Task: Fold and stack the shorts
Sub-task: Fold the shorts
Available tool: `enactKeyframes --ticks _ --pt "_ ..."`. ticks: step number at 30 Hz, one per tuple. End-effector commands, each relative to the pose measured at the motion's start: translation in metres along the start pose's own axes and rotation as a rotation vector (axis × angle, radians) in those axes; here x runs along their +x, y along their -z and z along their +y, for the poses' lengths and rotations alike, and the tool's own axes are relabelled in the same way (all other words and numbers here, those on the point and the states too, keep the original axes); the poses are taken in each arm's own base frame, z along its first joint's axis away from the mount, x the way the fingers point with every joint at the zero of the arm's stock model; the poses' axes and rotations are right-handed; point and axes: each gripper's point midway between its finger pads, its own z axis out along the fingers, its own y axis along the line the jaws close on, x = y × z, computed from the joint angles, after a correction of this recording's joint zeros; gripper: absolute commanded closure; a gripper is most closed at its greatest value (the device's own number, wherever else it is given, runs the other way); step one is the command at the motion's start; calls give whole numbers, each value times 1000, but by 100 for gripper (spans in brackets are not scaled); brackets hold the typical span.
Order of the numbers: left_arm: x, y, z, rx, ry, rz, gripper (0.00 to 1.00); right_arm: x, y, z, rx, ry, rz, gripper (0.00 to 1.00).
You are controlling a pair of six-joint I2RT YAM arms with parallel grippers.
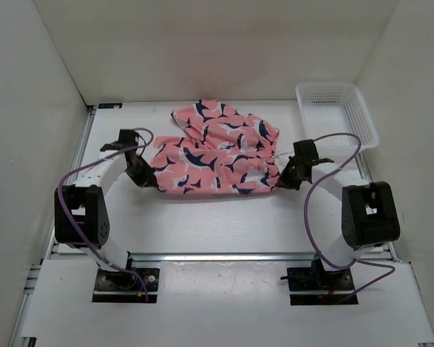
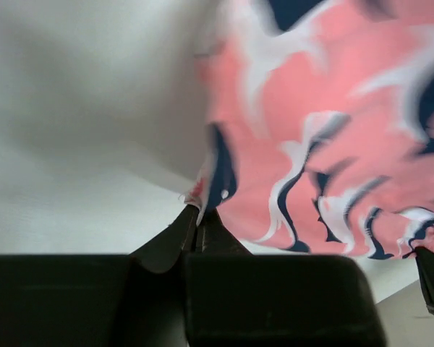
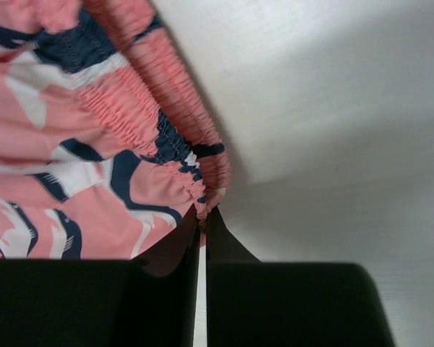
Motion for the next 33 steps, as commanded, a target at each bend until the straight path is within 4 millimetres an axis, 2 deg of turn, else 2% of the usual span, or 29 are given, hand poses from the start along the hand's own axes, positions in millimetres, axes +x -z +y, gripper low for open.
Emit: enactKeyframes --ticks 1,3,4,5,6,7,8,9,10,11,13,14,16,17,19,20,21,22,24,26,27,29,30,32,33 --pt "-53 82 -48 107 -100 -245 90 -65 42 43 -57 64 -175 100" --pt "-64 119 -54 97 -120 -307 90 -84 74 55 -51 99 -230 100" --pt "-72 143 -62 116 -130 -361 90 -113 113 82 -107 146 -331 100" --pt "-89 193 -82 179 -141 -478 90 -125 134 93 -124 169 -376 100" --pt "-90 214 -82 177 -149 -505 90 -142 177 113 -166 214 -448 100" --pt "-96 242 -87 211 -141 -562 90 -148 196 122 -188 243 -471 100" --pt "-103 295 -98 292 -134 -672 90 -150 218 133 -228 271 -490 100" --pt "-103 321 -104 339 -136 -724 90 -152 239 141 -253 293 -516 100" --pt "-103 344 -104 373 -129 -770 90 -156 271 151 -277 329 -553 100" --pt "-95 389 -107 449 -132 -852 90 -155 291 155 -300 348 -580 100" --pt "-84 430 -105 520 -135 -928 90 -148 336 162 -352 393 -650 100" --pt "-73 467 -98 582 -129 -1007 90 -144 351 164 -377 412 -669 100" --pt "-57 498 -87 632 -124 -1070 90 -132 391 164 -419 434 -725 100" --pt "-40 527 -77 691 -127 -1133 90 -129 403 162 -427 446 -746 100" --pt "-25 547 -59 696 -100 -1189 90 -116 442 160 -471 467 -813 100" --pt "-9 570 -45 735 -89 -1249 90 -108 458 158 -497 475 -838 100" --pt "-1 580 -38 753 -82 -1278 90 -106 465 157 -498 484 -849 100" --pt "8 589 -32 774 -81 -1299 90 -99 484 153 -507 499 -878 100" --pt "27 609 -13 815 -64 -1363 90 -92 495 152 -521 505 -883 100" --pt "34 619 -6 834 -55 -1394 90 -83 509 146 -533 507 -904 100" --pt "43 629 2 856 -46 -1425 90 -81 506 145 -526 506 -892 100" --pt "45 632 3 855 -55 -1437 90 -74 514 140 -534 507 -907 100" --pt "44 632 4 850 -59 -1440 90 -76 511 138 -522 501 -904 100" --pt "33 620 -4 811 -68 -1413 90 -78 507 134 -497 488 -906 100" --pt "30 616 -6 800 -69 -1402 90 -81 494 131 -471 480 -882 100"
